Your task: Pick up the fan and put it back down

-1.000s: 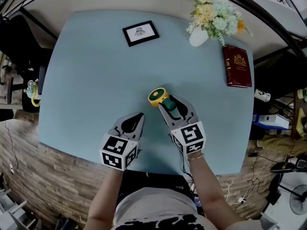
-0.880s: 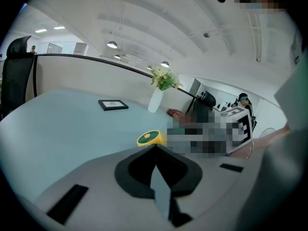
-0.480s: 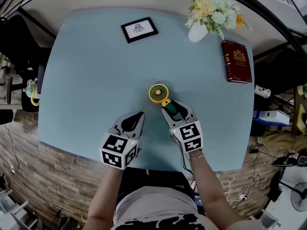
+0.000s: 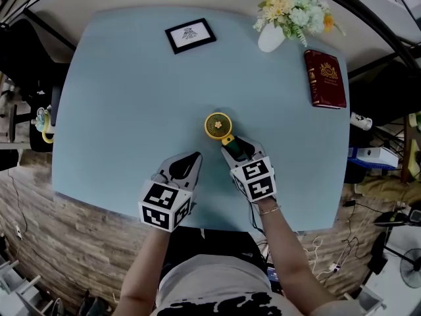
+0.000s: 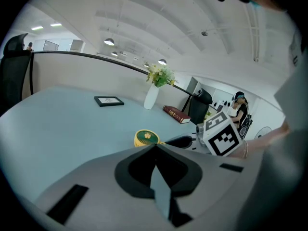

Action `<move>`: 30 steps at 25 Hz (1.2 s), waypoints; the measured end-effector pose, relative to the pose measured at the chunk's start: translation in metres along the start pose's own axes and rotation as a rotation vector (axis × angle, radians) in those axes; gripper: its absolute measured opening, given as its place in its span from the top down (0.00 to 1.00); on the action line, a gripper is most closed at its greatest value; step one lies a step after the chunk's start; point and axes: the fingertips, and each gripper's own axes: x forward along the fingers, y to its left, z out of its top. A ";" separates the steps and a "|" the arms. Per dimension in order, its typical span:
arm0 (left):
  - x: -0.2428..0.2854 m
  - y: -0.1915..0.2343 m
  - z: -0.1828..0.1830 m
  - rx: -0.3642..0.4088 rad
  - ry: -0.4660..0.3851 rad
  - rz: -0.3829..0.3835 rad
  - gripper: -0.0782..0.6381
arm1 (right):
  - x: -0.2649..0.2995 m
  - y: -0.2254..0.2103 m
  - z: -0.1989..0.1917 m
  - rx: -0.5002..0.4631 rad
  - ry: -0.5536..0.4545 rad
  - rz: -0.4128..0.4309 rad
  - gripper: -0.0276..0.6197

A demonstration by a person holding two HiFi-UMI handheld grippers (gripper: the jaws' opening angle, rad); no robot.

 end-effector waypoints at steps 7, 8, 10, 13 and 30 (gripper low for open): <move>0.001 0.000 -0.001 -0.001 0.002 -0.001 0.88 | 0.005 0.003 -0.007 -0.013 0.036 0.005 0.68; 0.002 0.000 -0.002 -0.001 0.002 -0.002 0.88 | 0.006 0.003 -0.008 -0.014 0.043 0.002 0.68; 0.002 0.000 -0.002 -0.002 0.003 -0.003 0.88 | 0.008 0.004 -0.011 -0.023 0.057 -0.006 0.68; 0.002 0.000 -0.004 -0.003 0.004 -0.004 0.88 | 0.010 0.004 -0.013 -0.032 0.067 -0.012 0.68; -0.006 -0.001 -0.004 0.010 0.003 -0.017 0.88 | 0.005 0.014 0.000 -0.031 0.028 -0.058 0.49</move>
